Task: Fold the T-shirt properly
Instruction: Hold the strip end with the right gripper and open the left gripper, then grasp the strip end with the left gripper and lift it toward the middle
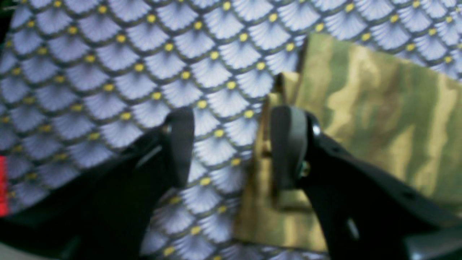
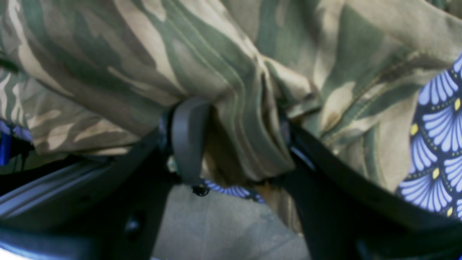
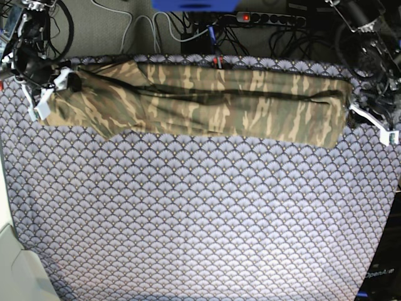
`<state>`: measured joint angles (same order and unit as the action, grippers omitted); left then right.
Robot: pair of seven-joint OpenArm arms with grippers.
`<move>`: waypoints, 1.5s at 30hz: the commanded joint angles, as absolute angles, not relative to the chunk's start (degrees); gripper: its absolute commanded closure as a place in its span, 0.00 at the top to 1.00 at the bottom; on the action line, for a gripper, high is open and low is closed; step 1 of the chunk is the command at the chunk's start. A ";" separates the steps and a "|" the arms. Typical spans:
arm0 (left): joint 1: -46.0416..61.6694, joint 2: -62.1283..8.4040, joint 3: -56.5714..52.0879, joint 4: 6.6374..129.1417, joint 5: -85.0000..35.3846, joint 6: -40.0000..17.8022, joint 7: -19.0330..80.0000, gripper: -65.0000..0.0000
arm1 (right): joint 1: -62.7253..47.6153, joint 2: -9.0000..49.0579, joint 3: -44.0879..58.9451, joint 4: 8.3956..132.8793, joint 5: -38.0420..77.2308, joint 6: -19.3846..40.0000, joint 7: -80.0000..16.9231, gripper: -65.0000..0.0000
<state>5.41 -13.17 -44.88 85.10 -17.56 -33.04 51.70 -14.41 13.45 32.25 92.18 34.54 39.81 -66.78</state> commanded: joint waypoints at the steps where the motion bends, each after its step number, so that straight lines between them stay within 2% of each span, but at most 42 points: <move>1: 4.88 -14.20 -45.05 85.85 -19.03 -33.01 50.68 0.51 | -14.37 14.20 32.57 92.88 34.59 40.00 -66.33 0.43; 10: 4.00 -11.38 -45.05 85.76 -20.18 -32.57 50.77 0.51 | -14.37 14.20 32.48 92.88 34.59 40.00 -66.33 0.43; 19: 4.09 -11.30 -45.49 78.37 -19.65 -32.48 50.15 0.51 | -14.37 14.20 32.48 92.88 34.59 40.00 -66.33 0.43; 25: 3.82 -10.68 -45.05 78.55 -14.90 -32.66 50.59 0.51 | -14.20 14.20 32.48 92.88 34.59 40.00 -66.42 0.43; 39: 6.73 -6.99 -42.77 78.46 -14.20 -32.84 50.77 0.50 | -13.23 14.11 32.57 92.88 34.59 40.00 -66.51 0.43; 41: 6.73 -6.37 -42.77 78.37 -14.20 -32.84 50.77 0.45 | -12.97 14.11 32.57 92.88 34.59 40.00 -66.59 0.43; 45: 6.46 -6.02 -42.77 78.37 -14.20 -32.84 50.86 0.19 | -12.88 14.11 32.57 92.88 34.59 40.00 -66.68 0.43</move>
<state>6.04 -6.63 -43.33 78.94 -15.75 -32.47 46.39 -13.21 13.30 32.25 92.18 34.33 39.83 -67.46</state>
